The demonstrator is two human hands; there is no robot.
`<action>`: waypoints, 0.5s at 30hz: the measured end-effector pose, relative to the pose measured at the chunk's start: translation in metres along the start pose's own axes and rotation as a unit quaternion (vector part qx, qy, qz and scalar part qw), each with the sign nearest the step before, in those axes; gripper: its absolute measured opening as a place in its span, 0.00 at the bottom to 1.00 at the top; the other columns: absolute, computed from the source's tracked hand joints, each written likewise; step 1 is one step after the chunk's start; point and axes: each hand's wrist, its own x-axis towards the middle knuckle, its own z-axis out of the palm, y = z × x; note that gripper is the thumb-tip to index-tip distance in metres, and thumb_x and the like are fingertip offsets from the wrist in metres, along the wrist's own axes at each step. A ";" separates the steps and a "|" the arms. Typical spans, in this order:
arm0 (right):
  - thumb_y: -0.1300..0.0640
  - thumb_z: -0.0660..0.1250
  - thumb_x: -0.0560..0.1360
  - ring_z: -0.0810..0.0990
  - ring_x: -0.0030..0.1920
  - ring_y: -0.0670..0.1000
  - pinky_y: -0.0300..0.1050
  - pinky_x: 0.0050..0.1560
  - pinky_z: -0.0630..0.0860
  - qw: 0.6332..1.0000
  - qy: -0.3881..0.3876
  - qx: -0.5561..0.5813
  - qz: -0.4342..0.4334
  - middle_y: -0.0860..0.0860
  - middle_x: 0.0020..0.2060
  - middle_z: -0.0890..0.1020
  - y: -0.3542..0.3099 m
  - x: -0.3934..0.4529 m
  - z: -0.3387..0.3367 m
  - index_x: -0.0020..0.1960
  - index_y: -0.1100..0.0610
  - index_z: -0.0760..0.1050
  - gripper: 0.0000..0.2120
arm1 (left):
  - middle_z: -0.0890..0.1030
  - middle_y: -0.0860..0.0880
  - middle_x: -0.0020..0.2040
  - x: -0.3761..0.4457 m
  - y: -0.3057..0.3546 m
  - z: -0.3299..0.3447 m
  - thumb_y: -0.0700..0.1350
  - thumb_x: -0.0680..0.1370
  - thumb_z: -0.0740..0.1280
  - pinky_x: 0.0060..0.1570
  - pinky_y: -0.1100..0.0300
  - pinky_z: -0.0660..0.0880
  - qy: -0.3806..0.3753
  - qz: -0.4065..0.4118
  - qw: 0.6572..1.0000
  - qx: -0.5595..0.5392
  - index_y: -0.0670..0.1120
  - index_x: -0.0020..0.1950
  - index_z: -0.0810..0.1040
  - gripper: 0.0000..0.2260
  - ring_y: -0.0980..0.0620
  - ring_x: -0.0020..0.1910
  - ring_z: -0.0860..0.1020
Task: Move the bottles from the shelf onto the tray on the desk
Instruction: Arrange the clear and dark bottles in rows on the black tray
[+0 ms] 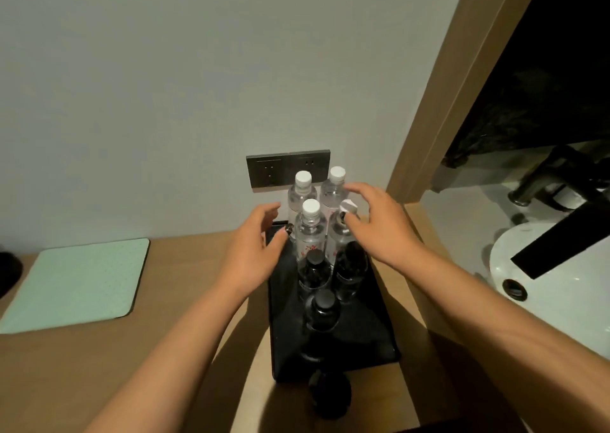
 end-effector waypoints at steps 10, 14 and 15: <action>0.57 0.63 0.78 0.65 0.66 0.37 0.27 0.64 0.56 0.993 -0.088 0.003 -0.072 0.42 0.66 0.70 0.004 -0.130 0.025 0.64 0.49 0.73 0.15 | 0.74 0.49 0.67 -0.084 -0.025 0.008 0.48 0.78 0.65 0.66 0.49 0.70 -0.049 -0.037 0.998 0.033 0.51 0.69 0.69 0.19 0.51 0.68 0.70; 0.56 0.63 0.78 0.66 0.64 0.37 0.24 0.60 0.58 0.987 -0.156 -0.010 -0.040 0.41 0.65 0.71 -0.007 -0.163 0.042 0.65 0.48 0.72 0.16 | 0.76 0.50 0.52 -0.102 -0.025 -0.003 0.48 0.78 0.64 0.58 0.53 0.73 -0.081 -0.024 0.994 0.075 0.52 0.70 0.68 0.20 0.52 0.56 0.75; 0.56 0.63 0.78 0.68 0.65 0.39 0.27 0.62 0.59 0.986 -0.162 -0.013 -0.030 0.42 0.65 0.71 -0.011 -0.170 0.046 0.65 0.48 0.72 0.16 | 0.76 0.50 0.51 -0.108 -0.025 -0.006 0.48 0.78 0.63 0.57 0.54 0.73 -0.091 -0.016 0.992 0.087 0.52 0.70 0.68 0.20 0.53 0.54 0.75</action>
